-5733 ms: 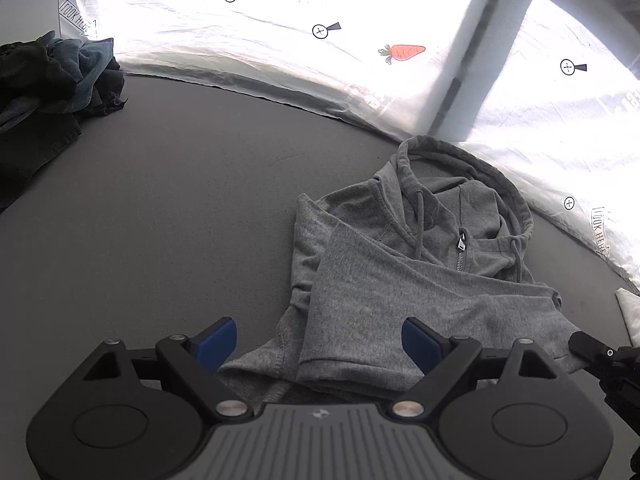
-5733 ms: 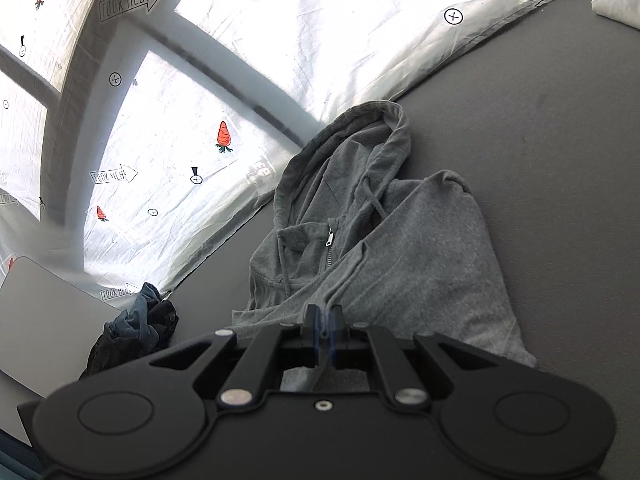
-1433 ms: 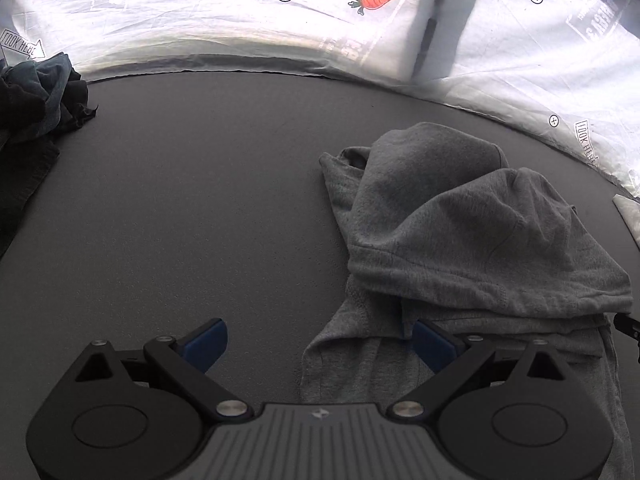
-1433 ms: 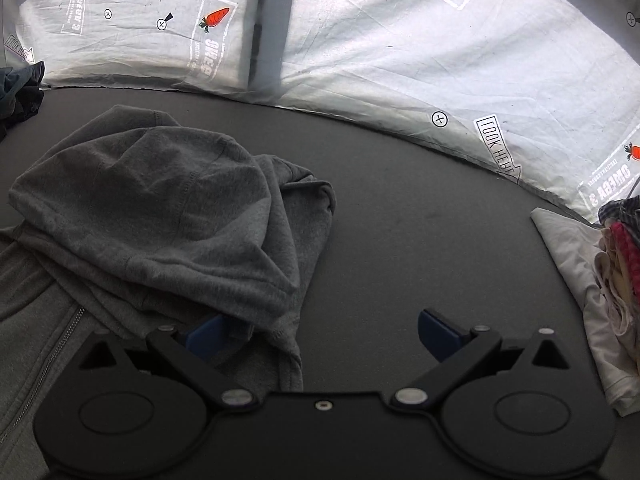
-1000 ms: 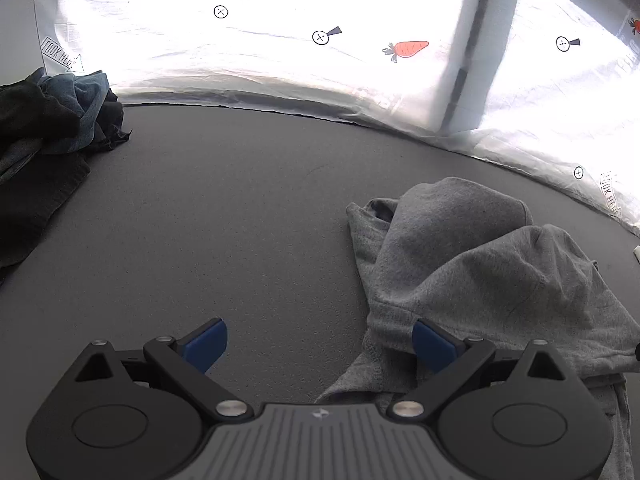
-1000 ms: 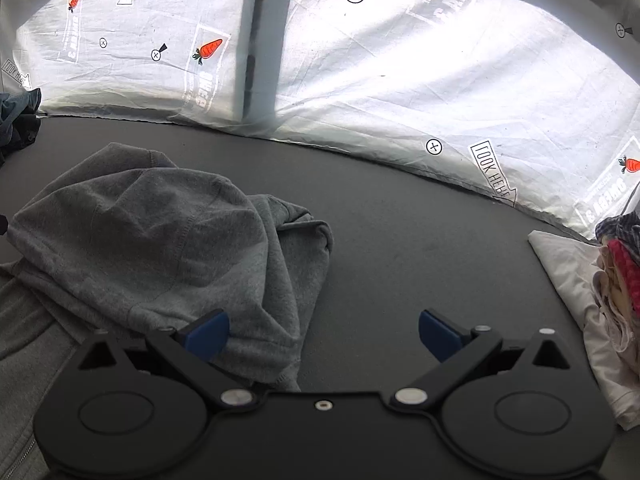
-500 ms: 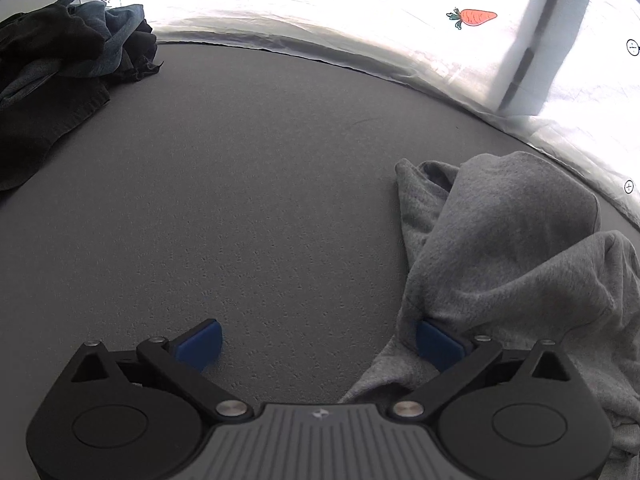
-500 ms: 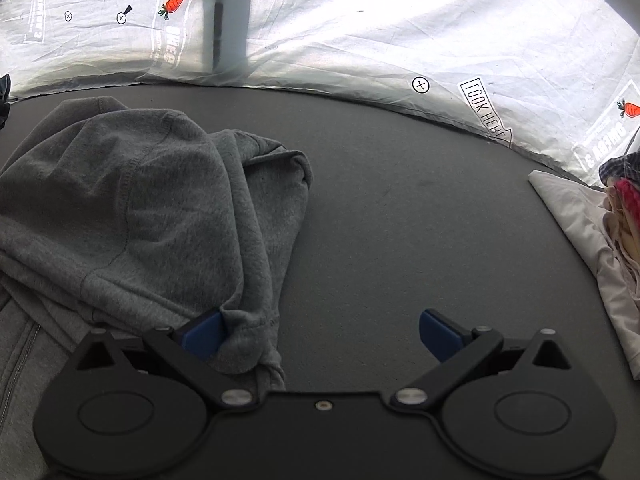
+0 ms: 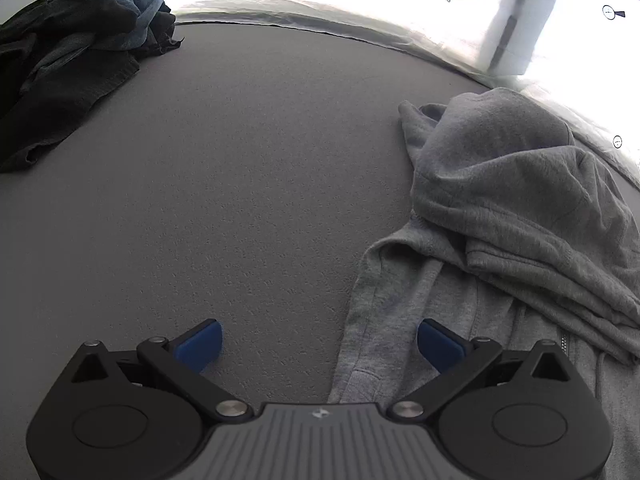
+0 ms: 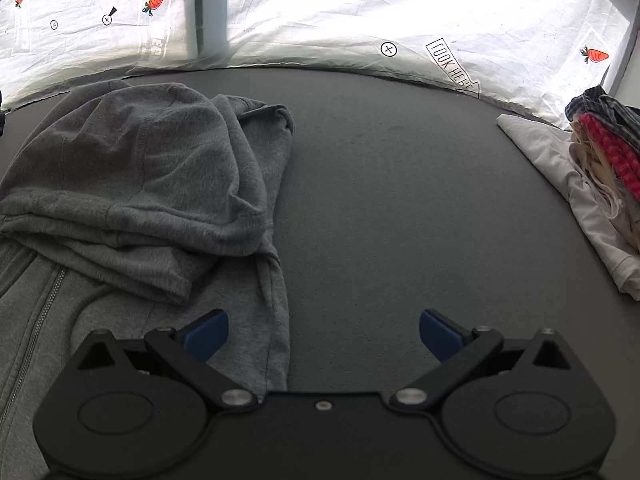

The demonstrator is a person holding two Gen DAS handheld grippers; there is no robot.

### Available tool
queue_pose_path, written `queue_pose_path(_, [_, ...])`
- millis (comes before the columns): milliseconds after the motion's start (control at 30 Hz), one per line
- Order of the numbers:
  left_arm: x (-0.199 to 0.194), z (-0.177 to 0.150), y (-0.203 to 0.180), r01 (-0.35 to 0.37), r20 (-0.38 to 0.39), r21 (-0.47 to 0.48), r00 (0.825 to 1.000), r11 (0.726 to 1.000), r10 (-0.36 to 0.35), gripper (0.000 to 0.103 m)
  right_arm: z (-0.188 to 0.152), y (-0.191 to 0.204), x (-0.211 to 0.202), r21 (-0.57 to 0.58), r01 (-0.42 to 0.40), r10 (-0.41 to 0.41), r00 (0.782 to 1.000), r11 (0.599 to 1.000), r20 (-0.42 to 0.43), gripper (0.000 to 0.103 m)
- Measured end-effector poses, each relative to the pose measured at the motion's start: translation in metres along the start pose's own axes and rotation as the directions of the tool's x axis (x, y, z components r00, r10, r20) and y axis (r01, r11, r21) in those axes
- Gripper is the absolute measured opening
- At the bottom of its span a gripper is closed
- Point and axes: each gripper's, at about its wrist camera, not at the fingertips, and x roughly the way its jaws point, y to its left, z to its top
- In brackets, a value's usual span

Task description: Fold clothes

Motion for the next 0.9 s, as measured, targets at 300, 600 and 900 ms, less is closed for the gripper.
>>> queue_pose_path(300, [-0.028, -0.046, 0.005, 0.022, -0.003, 0.046, 1.000, 0.999, -0.022, 0.103, -0.053, -0.026, -0.031, 0.196, -0.160, 0.165, 0.986, 0.967, -0.011, 0.094])
queue_pose_path(600, [-0.054, -0.081, 0.013, 0.081, -0.017, 0.091, 0.997, 0.993, -0.079, 0.103, -0.097, -0.059, -0.060, 0.438, -0.350, 0.363, 0.930, 0.828, 0.057, 0.062])
queue_pose_path(900, [-0.080, -0.115, 0.022, 0.187, -0.060, 0.130, 0.982, 0.974, -0.180, 0.101, -0.147, -0.086, -0.069, 0.629, -0.494, 0.561, 0.821, 0.600, 0.109, 0.038])
